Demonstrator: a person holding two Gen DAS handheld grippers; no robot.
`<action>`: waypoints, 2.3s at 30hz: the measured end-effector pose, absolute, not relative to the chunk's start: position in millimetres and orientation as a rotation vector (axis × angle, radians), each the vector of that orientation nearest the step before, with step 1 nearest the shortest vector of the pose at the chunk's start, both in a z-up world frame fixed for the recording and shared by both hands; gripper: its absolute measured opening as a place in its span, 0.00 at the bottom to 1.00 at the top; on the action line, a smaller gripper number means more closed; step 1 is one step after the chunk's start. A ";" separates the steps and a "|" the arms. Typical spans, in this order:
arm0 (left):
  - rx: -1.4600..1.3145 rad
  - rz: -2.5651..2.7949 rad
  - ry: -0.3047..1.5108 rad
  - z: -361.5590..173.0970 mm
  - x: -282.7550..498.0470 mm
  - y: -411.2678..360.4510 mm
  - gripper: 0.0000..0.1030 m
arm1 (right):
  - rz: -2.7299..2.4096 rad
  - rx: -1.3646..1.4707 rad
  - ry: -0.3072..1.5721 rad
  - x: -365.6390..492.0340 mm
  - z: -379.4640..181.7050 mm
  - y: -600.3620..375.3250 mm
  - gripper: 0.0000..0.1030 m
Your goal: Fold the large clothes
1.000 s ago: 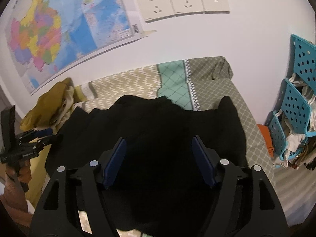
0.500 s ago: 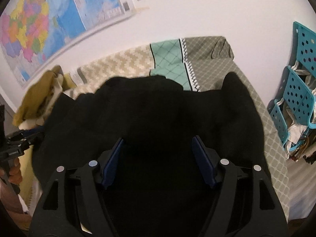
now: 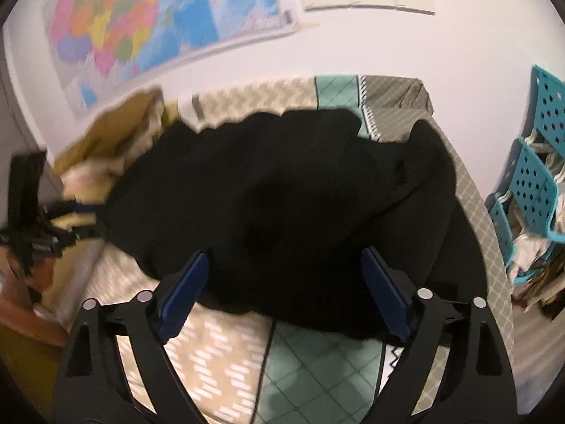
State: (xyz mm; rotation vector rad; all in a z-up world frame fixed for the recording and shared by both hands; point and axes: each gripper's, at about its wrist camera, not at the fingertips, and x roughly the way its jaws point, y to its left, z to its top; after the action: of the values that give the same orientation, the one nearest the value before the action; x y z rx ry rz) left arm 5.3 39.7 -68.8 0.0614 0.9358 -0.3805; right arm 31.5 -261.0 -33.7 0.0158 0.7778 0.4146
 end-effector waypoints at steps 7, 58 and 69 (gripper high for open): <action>0.089 -0.342 0.893 -66.0 22.5 21.6 0.31 | 0.385 -0.032 0.771 38.3 -43.7 -255.3 0.07; -0.590 -0.445 0.960 -105.6 49.1 53.3 0.60 | 0.432 0.830 0.810 39.8 -86.2 -346.5 0.93; -0.672 -0.484 0.916 -101.3 44.4 69.5 0.60 | 0.394 0.852 0.837 41.9 -86.5 -342.0 0.96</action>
State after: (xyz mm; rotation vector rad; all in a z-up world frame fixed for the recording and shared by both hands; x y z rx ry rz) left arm 44.4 69.5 -101.3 -0.6720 0.9164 -0.4841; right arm 41.9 -342.0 -86.5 0.8521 0.8368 0.3937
